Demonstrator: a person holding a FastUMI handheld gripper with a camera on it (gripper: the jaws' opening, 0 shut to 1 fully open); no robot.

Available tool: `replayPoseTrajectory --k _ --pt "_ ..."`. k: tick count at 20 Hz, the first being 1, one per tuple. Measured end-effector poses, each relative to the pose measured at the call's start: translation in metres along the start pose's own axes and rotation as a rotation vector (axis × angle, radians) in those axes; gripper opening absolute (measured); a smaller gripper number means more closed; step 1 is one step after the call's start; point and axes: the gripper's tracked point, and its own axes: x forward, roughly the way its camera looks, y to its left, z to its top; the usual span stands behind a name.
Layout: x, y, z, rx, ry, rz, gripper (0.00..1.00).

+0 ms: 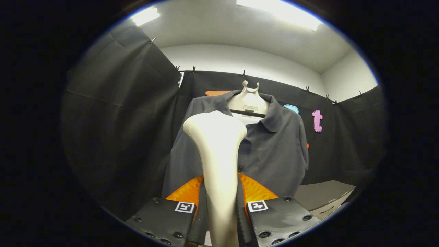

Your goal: Iron the clothes twice with a garment steamer, once on the left side and once on the right side.

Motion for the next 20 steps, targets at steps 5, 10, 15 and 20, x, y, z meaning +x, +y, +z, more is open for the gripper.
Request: replayPoseTrajectory --k 5,10,15,20 --pt "0.031 0.004 -0.025 -0.01 0.035 -0.016 0.42" --pt "0.039 -0.007 -0.062 -0.002 0.079 -0.047 0.42" --pt "0.026 -0.008 -0.112 0.006 0.152 -0.05 0.42" --pt "0.008 0.002 -0.158 -0.016 0.218 -0.017 0.42"
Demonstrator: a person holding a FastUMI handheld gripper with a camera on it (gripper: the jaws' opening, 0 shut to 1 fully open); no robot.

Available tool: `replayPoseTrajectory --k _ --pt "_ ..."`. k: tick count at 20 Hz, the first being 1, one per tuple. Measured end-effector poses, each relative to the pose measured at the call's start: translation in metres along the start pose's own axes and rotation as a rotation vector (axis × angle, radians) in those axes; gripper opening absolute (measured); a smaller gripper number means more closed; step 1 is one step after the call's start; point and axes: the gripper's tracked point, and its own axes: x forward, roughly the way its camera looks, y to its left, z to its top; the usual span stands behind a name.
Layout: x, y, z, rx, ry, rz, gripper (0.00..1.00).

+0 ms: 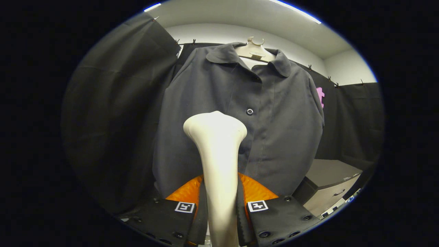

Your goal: Iron the clothes twice with a garment steamer, once on the left side and once on the right side.

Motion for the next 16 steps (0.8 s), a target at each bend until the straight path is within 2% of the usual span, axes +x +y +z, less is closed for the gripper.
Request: replayPoseTrajectory --k 16 --pt "-0.068 0.042 -0.09 -0.023 0.068 0.149 0.42"
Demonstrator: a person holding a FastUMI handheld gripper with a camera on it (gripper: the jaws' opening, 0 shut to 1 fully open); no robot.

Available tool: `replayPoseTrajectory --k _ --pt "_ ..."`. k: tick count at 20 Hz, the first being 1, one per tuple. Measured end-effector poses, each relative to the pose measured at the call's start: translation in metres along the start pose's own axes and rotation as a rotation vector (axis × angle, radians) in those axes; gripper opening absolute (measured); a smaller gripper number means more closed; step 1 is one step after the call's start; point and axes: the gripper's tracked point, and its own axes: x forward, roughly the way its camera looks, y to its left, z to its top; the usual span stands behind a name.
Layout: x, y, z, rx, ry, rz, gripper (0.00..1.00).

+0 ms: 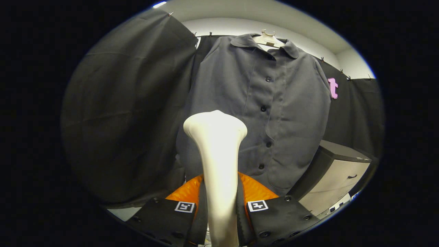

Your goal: Iron the clothes twice with a garment steamer, once on the left side and once on the right side.

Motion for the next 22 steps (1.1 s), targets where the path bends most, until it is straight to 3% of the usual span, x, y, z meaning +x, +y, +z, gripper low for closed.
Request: replayPoseTrajectory --k 8,22 --pt "-0.036 0.012 -0.005 -0.011 -0.009 0.054 0.42" --pt "-0.127 -0.055 0.105 0.029 -0.199 0.04 0.42"
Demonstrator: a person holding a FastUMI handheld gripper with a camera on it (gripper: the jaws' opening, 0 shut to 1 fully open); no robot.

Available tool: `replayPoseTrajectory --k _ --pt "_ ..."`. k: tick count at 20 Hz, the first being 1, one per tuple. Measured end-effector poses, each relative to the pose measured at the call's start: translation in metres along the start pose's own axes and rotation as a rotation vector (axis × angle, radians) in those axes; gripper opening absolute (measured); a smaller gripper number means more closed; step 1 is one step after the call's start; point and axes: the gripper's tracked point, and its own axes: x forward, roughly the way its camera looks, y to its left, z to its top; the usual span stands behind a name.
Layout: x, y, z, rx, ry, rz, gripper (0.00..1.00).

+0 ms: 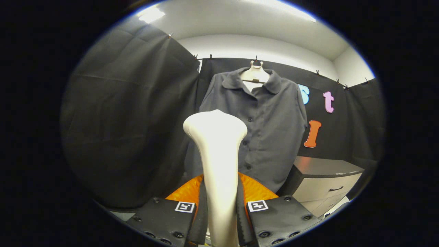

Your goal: Iron the clothes twice with a garment steamer, once on the left side and once on the right side.

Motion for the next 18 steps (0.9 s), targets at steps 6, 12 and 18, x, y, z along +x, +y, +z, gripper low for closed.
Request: replayPoseTrajectory --k 6,12,18 --pt "-0.012 -0.031 0.036 0.01 -0.046 -0.055 0.42" --pt "-0.016 -0.07 0.059 0.018 -0.083 -0.114 0.42" --pt "-0.014 -0.106 0.06 0.032 -0.087 -0.179 0.42"
